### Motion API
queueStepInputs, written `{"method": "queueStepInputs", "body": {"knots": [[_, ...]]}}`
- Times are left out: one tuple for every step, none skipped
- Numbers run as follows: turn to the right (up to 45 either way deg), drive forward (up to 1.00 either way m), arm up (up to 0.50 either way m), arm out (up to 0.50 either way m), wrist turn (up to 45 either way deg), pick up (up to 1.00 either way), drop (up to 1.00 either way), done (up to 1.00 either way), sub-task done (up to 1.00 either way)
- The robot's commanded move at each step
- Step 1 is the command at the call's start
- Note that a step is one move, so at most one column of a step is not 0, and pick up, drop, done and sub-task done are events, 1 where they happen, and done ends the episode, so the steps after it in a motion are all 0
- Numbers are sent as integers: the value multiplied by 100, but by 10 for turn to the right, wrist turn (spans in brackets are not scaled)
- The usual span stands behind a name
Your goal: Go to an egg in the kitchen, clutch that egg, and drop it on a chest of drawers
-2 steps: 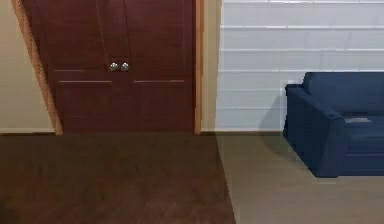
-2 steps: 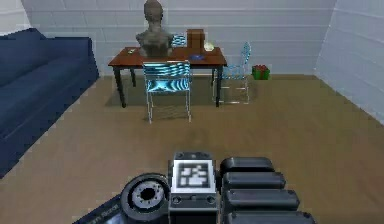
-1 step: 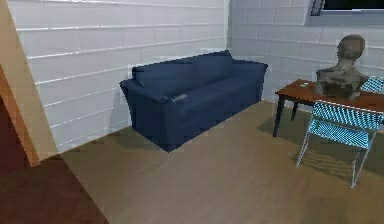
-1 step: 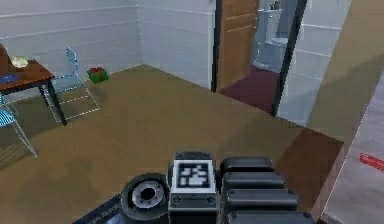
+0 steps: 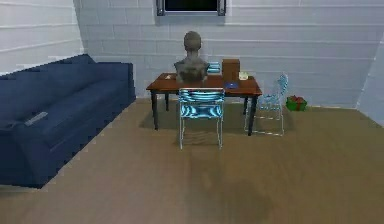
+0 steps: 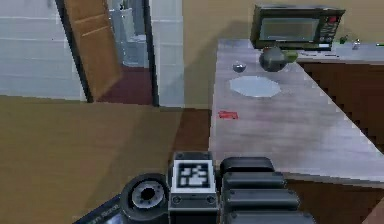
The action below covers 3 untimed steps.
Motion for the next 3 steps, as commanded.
{"method": "queueStepInputs", "body": {"knots": [[0,15,0,0,0,0,0,0,0],[450,0,0,0,0,0,0,0,0],[60,0,0,0,0,0,0,0,0]]}}
